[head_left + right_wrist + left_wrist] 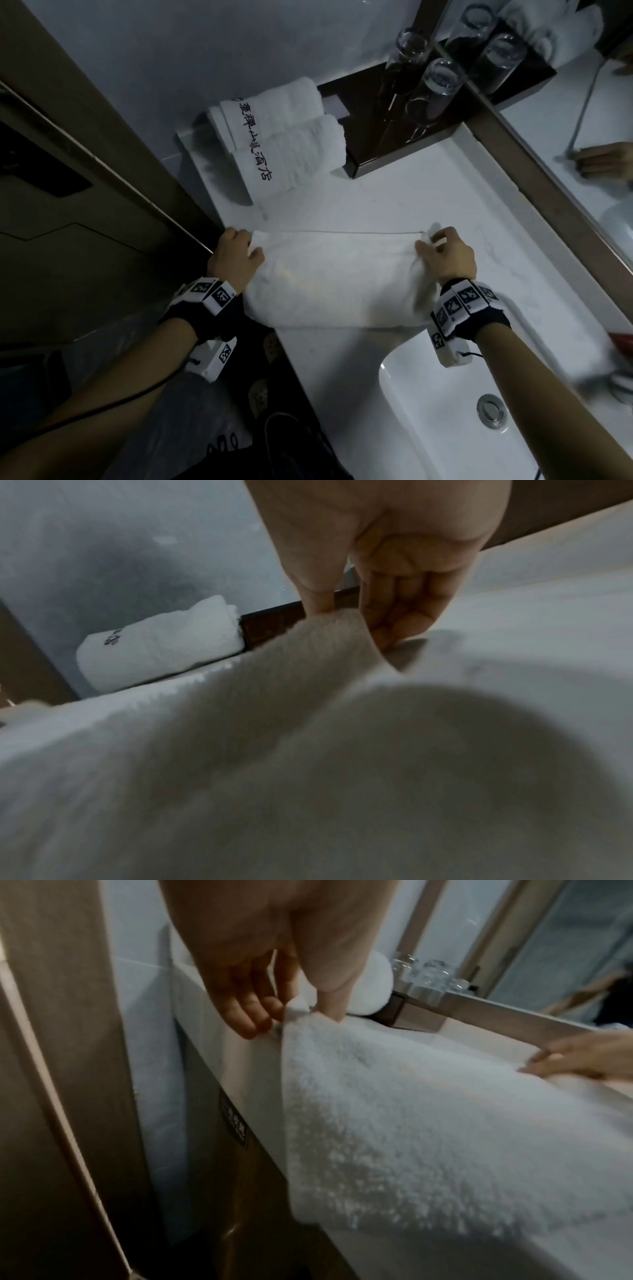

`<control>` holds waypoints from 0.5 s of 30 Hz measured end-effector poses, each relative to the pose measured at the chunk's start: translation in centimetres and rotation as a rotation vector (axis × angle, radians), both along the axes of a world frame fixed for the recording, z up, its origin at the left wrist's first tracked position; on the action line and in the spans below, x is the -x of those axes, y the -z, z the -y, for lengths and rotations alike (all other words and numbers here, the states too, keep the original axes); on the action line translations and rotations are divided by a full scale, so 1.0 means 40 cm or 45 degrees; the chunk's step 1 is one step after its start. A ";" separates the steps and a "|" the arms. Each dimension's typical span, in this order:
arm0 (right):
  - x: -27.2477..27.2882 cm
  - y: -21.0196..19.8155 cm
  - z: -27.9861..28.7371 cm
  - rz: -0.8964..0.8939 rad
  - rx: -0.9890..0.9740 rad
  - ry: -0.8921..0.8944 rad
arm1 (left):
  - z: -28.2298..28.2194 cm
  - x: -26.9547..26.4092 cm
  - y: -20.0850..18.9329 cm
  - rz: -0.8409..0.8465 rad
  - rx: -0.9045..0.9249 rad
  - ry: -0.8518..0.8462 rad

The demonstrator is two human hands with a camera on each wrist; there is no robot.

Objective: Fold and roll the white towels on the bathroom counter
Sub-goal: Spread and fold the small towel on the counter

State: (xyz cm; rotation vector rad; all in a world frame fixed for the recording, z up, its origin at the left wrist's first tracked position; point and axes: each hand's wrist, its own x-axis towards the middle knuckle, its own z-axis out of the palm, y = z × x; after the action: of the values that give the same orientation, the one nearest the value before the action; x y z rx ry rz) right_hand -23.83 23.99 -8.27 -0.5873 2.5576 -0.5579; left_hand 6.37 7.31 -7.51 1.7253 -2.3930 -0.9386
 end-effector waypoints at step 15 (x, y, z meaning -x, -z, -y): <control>-0.018 -0.015 0.027 -0.094 0.075 -0.547 | 0.055 0.043 -0.026 0.181 0.043 0.541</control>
State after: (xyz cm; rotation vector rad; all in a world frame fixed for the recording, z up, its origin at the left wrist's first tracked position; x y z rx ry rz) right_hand -23.10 22.92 -7.68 -1.1588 2.3808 -0.4652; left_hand 4.65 5.10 -6.46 1.3356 -2.9198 -0.8259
